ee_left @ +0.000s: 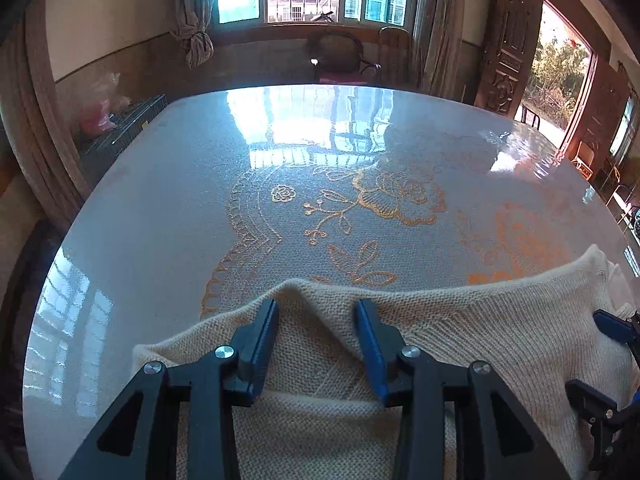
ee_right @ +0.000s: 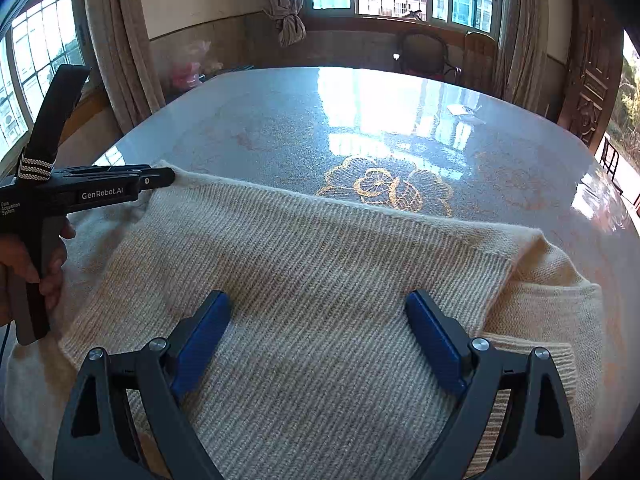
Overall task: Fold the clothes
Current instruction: 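Lower the folded section and open both tools, pressing it flat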
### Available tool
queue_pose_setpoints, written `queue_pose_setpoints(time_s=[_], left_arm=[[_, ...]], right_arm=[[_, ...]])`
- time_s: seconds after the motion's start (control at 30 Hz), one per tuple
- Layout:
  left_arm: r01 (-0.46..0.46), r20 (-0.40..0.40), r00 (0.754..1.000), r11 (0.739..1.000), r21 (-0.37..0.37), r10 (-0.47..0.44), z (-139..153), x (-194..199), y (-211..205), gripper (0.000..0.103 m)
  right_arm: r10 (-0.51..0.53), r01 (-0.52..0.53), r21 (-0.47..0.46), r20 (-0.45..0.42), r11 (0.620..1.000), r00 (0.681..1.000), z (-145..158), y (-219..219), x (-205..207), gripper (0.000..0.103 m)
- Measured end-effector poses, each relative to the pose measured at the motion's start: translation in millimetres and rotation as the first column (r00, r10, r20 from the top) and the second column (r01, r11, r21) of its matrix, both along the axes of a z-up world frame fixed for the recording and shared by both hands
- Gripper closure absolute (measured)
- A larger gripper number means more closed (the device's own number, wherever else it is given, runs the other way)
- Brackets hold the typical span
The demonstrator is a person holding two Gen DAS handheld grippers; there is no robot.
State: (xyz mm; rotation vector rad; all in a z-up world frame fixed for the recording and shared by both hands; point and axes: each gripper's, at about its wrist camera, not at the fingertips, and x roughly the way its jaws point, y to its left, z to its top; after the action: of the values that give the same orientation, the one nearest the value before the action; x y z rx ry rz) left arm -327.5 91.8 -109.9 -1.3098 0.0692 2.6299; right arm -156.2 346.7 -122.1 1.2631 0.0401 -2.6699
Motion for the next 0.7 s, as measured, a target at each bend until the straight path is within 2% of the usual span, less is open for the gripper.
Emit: queue_pose_setpoints(time_s=[0.13, 0.2, 0.27, 0.33, 0.4, 0.5, 0.6, 0.7], left_arm=[[-0.073, 0.023, 0.997, 0.997, 0.020, 0.073, 1, 3, -14, 0.064], [-0.115, -0.025, 0.993, 0.993, 0.003, 0.115, 18, 13, -11, 0.065], [-0.086, -0.095, 0.991, 0.995, 0.050, 0.091, 40, 29, -3, 0.066], [-0.011, -0.158, 0.987, 0.999, 0.045, 0.018, 55, 47, 18, 0.066], [0.064, -0.189, 0.980, 0.998, -0.014, -0.066, 59, 64, 47, 0.065], [0.159, -0.154, 0.973, 0.983, -0.095, -0.172, 44, 83, 79, 0.065], [0.187, -0.094, 0.973, 0.958, -0.217, -0.211, 21, 105, 103, 0.065], [0.170, -0.135, 0.967, 0.941, -0.293, -0.217, 14, 130, 108, 0.064]], right_arm=[[0.005, -0.005, -0.005, 0.002, 1.000, 1.000, 0, -1, -2, 0.010], [0.015, -0.015, -0.019, 0.005, 1.000, 1.000, 0, 2, -3, 0.006], [0.054, -0.054, -0.029, 0.017, 0.998, 0.998, 2, 3, -4, 0.003], [0.051, -0.050, -0.055, 0.019, 0.997, 0.999, 15, 9, 0, 0.003], [0.022, -0.023, -0.104, -0.011, 0.994, 1.000, 32, 16, 10, 0.003], [-0.010, 0.010, -0.065, -0.002, 0.998, 1.000, 41, 17, 20, 0.003], [-0.017, 0.017, 0.006, 0.051, 1.000, 0.999, 28, 12, 26, 0.004], [-0.039, 0.033, 0.059, 0.110, 0.998, 0.993, 6, 11, 35, 0.004]])
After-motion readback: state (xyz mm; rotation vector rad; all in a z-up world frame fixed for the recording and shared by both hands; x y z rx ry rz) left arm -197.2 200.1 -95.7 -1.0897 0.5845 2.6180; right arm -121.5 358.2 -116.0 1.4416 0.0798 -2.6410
